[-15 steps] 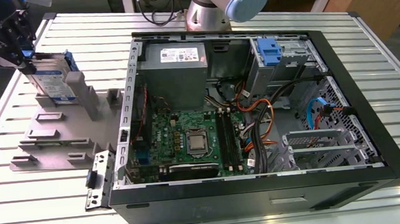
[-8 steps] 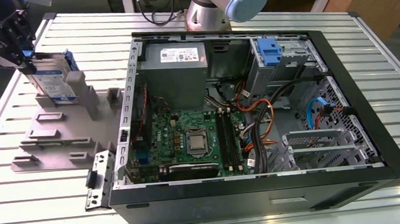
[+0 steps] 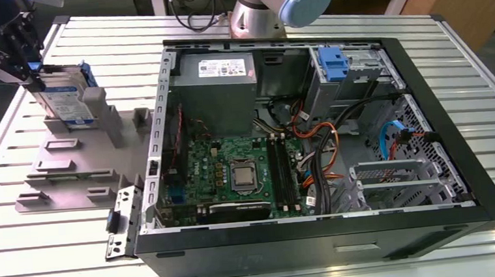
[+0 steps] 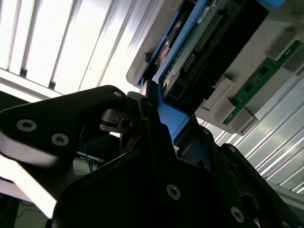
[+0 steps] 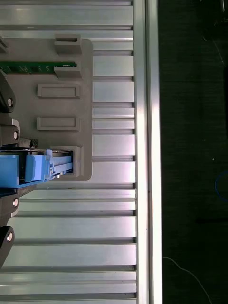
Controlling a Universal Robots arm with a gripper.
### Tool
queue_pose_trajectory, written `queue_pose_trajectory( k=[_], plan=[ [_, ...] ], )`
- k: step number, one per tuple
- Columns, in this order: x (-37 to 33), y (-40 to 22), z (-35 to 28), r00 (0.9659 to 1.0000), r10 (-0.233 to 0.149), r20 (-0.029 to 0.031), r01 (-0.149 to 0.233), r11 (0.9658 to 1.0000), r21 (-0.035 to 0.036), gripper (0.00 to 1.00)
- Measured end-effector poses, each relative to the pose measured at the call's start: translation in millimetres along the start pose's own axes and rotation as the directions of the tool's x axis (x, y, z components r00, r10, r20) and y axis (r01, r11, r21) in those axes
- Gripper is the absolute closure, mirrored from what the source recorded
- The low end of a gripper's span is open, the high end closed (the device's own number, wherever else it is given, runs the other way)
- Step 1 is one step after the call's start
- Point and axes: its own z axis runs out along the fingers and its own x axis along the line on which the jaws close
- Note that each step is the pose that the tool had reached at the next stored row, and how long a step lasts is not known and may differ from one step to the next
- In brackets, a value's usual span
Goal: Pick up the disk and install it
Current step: 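Pick up the disk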
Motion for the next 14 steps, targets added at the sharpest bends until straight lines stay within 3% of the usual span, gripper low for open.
queue_pose_trajectory(
  k=[14],
  plan=[
    [0.0, 0.0, 0.0, 0.9999, 0.014, -0.0002, -0.014, 0.9999, -0.0003, 0.63]
  ],
)
